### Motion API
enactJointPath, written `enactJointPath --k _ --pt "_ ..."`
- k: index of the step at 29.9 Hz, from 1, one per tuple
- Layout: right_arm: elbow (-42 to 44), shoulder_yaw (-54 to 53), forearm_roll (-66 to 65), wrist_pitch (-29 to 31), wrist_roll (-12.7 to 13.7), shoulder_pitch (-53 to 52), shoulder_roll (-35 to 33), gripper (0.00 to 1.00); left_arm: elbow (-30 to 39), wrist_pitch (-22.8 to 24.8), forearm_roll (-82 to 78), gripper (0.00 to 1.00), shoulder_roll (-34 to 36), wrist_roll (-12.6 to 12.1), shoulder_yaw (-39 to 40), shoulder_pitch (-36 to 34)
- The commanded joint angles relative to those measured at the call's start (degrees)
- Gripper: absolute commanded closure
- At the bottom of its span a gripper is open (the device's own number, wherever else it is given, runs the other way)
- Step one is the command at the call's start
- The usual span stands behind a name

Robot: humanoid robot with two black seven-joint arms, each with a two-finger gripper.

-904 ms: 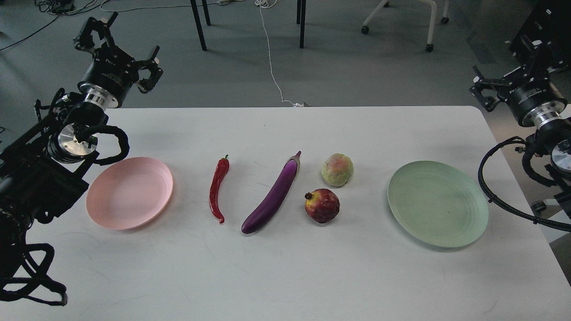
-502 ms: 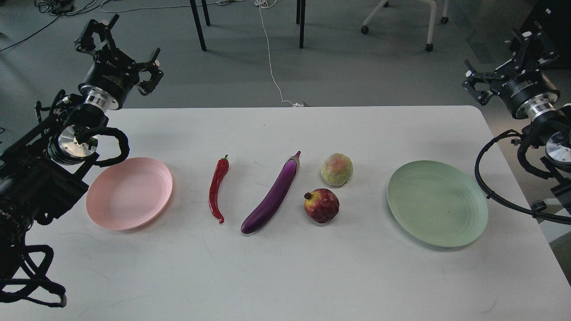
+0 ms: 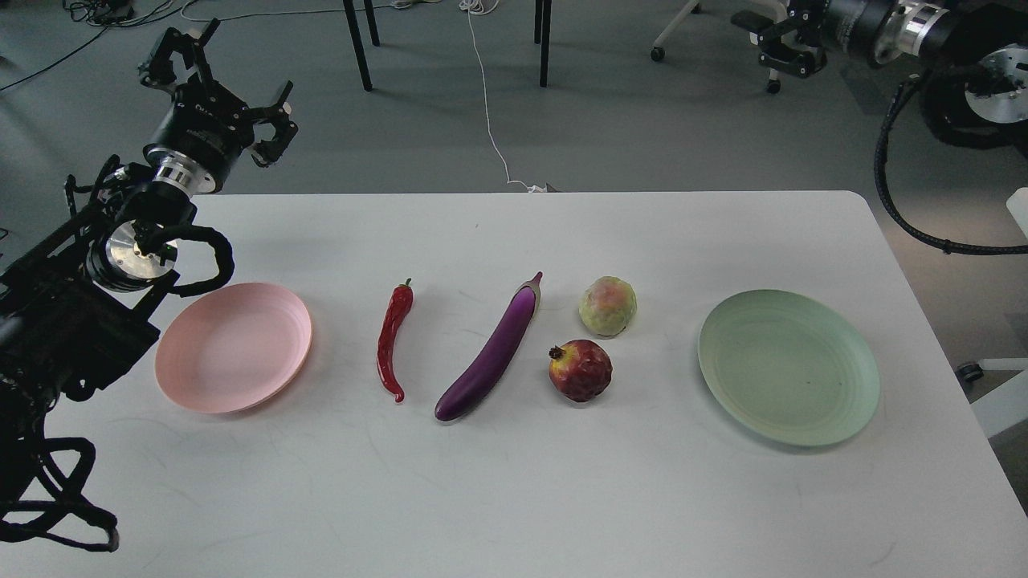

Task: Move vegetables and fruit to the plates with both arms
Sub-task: 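Move the right gripper over the pale peach, then lower the right gripper and grasp the pale peach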

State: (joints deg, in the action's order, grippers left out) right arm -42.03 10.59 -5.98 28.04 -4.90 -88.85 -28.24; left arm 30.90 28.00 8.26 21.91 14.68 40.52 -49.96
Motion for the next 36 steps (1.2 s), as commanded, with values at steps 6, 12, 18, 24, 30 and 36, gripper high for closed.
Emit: enactJointPath --k 6,12,18,24,30,36 --pt "-2.0 16.6 -19.7 0.0 0.0 -6.6 13.4 0.03 0.0 0.0 0.0 0.02 0.5 0.2 0.0 0.0" --pt "-2.0 24.7 -27.7 0.0 -3.3 -5.4 20.3 0.07 0.0 0.0 0.0 0.02 2.2 0.4 0.0 0.3" --pt "-1.7 29.1 -33.3 0.0 -3.9 -1.1 21.6 0.07 0.0 0.0 0.0 0.02 3.6 0.4 0.0 0.4" --pt "-0.4 28.8 -33.2 0.0 -4.1 2.0 22.5 0.07 0.0 0.0 0.0 0.02 3.4 0.4 0.0 0.5" --pt "1.6 29.1 -33.3 0.0 -4.1 3.3 23.0 0.06 0.0 0.0 -0.1 0.02 3.0 0.4 -0.1 0.5" --pt "4.8 29.5 -33.3 0.0 -4.1 5.8 25.5 0.06 0.0 0.0 -0.1 0.02 2.8 0.4 -0.1 0.7"
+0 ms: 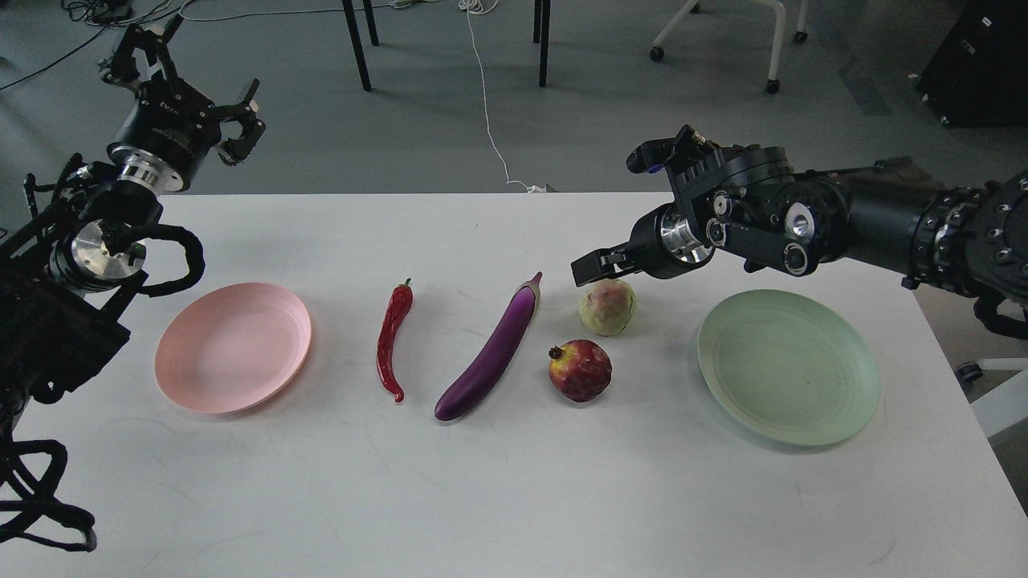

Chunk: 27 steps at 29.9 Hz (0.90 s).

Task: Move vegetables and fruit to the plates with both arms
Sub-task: 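Lower the right gripper and grasp the pale peach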

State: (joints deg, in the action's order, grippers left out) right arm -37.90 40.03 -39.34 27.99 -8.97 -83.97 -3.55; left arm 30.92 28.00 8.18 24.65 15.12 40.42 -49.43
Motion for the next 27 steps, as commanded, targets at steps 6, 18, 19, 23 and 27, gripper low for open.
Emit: enactJointPath --k 6,18,19,23,27 --pt "2.2 0.3 -0.1 0.0 0.0 1.6 2.5 0.06 0.0 0.0 0.0 0.02 0.3 0.0 0.0 0.2" --pt "5.4 4.5 -0.1 0.0 0.0 5.0 3.6 0.10 -0.5 0.0 0.0 0.02 0.8 0.0 -0.2 0.4" --pt "5.4 4.6 -0.1 0.0 0.0 5.0 3.6 0.14 -0.5 0.0 0.0 0.02 0.8 0.0 -0.2 0.4" --pt "5.2 4.9 -0.1 0.0 0.1 5.0 3.6 0.37 -0.5 0.0 0.0 0.02 0.8 0.0 -0.2 0.4" --pt "4.6 4.6 0.0 0.0 0.1 3.8 3.6 0.48 -0.5 0.0 0.0 0.02 0.7 0.0 -0.2 0.4"
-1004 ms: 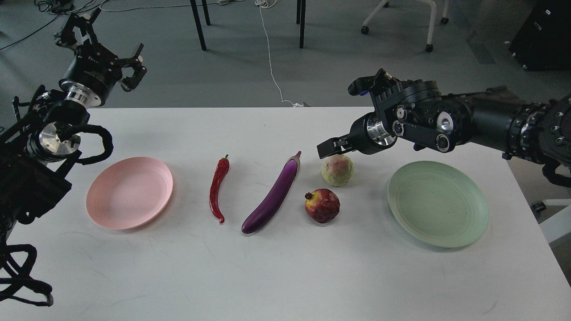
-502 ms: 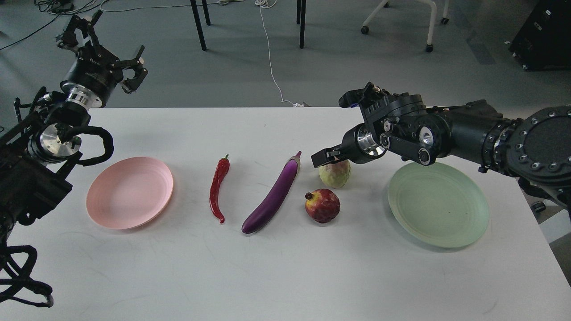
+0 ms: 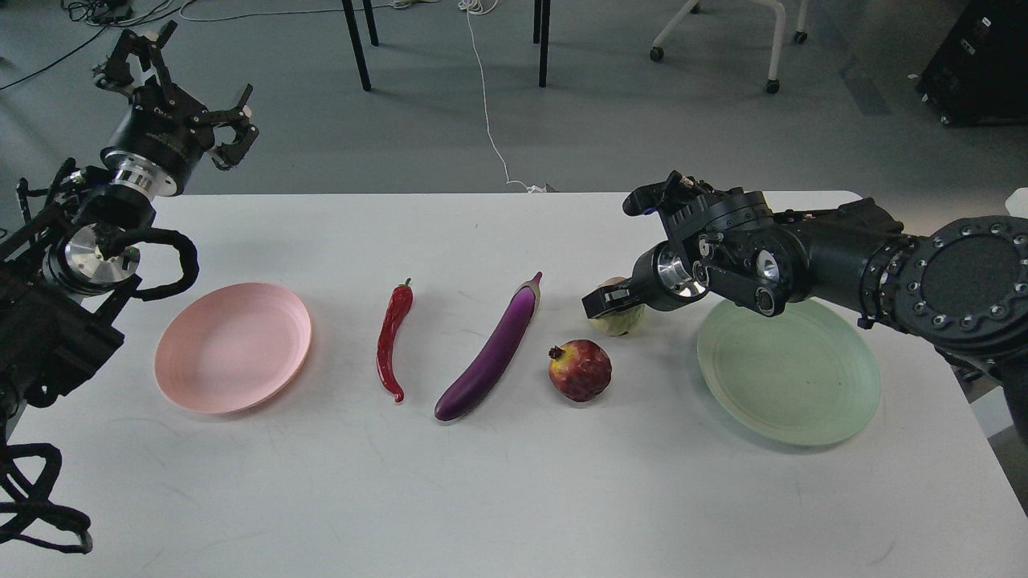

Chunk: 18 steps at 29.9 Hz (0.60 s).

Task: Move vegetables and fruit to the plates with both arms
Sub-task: 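Lower the right gripper and grasp the pale peach, then carry the peach onto the green plate and release it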

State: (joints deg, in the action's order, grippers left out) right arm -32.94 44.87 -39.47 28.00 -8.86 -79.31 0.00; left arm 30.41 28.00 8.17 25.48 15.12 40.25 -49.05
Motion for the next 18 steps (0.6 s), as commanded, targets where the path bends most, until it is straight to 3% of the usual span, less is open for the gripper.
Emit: enactJointPath --k 1,10,18 --pt "-0.6 -0.4 0.2 0.0 -0.1 -1.7 0.0 0.49 0.0 0.0 0.0 0.02 -0.2 0.0 0.0 0.0" --pt "-15.7 -0.7 -0.5 0.0 0.0 -13.1 -16.0 0.48 0.0 0.0 0.0 0.02 0.1 0.0 -0.1 -0.2" --pt "-24.6 -0.8 -12.0 -0.1 0.0 -10.5 -33.7 0.47 0.0 0.0 0.0 0.02 0.0 0.0 -0.1 -0.1"
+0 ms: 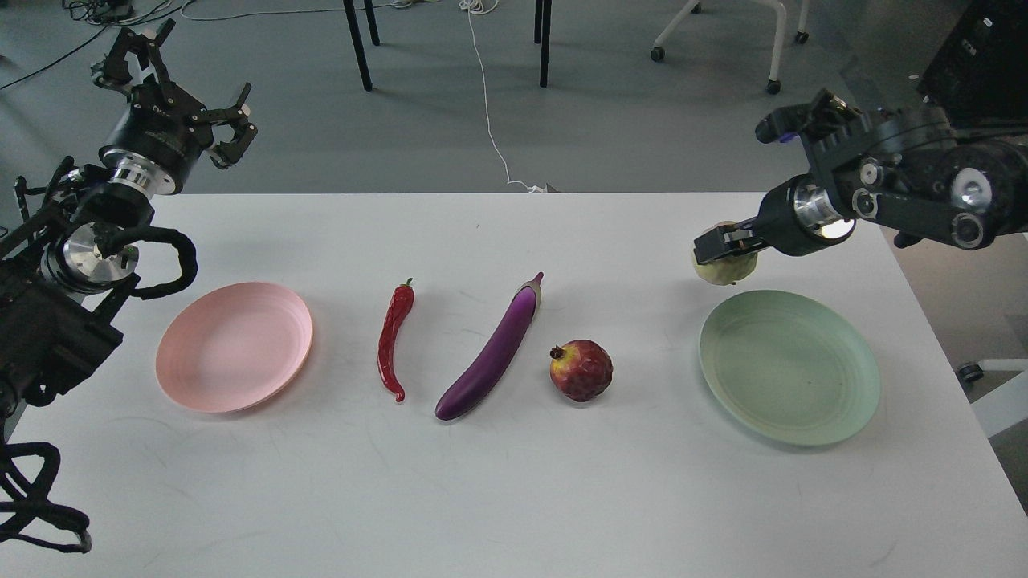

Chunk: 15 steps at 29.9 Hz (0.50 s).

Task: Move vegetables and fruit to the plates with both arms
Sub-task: 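Carry the peach onto the green plate and release it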

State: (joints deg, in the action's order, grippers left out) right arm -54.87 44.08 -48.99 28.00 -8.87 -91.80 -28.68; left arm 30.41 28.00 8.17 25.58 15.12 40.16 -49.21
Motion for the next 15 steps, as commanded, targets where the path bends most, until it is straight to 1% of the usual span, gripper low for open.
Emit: enactJointPath --k 1,3,7,10,12,15 --pt "-3.7 0.0 -2.6 -0.7 0.0 2.8 -5.9 0.47 0.0 0.0 0.0 0.02 -0.1 0.0 0.0 0.1" --pt "-5.2 0.0 -3.1 -1.8 0.0 4.2 -7.3 0.47 0.0 0.0 0.0 0.02 0.0 0.0 0.0 0.2" --pt "-4.9 -0.1 -5.9 -2.5 0.0 7.3 -8.2 0.46 0.0 0.0 0.0 0.02 0.0 0.0 0.0 0.2" --pt "-4.4 -0.1 -7.1 -3.6 0.0 9.5 -8.1 0.41 0.0 0.0 0.0 0.02 -0.1 0.0 0.0 0.2" --pt "-4.4 -0.1 -7.2 -4.1 0.0 9.7 -7.8 0.30 0.0 0.0 -0.1 0.02 0.1 0.0 0.0 0.2" --pt "-4.4 -0.5 -7.1 -4.2 0.3 9.7 -7.8 0.06 0.0 0.0 -0.1 0.02 0.3 0.0 0.0 0.2"
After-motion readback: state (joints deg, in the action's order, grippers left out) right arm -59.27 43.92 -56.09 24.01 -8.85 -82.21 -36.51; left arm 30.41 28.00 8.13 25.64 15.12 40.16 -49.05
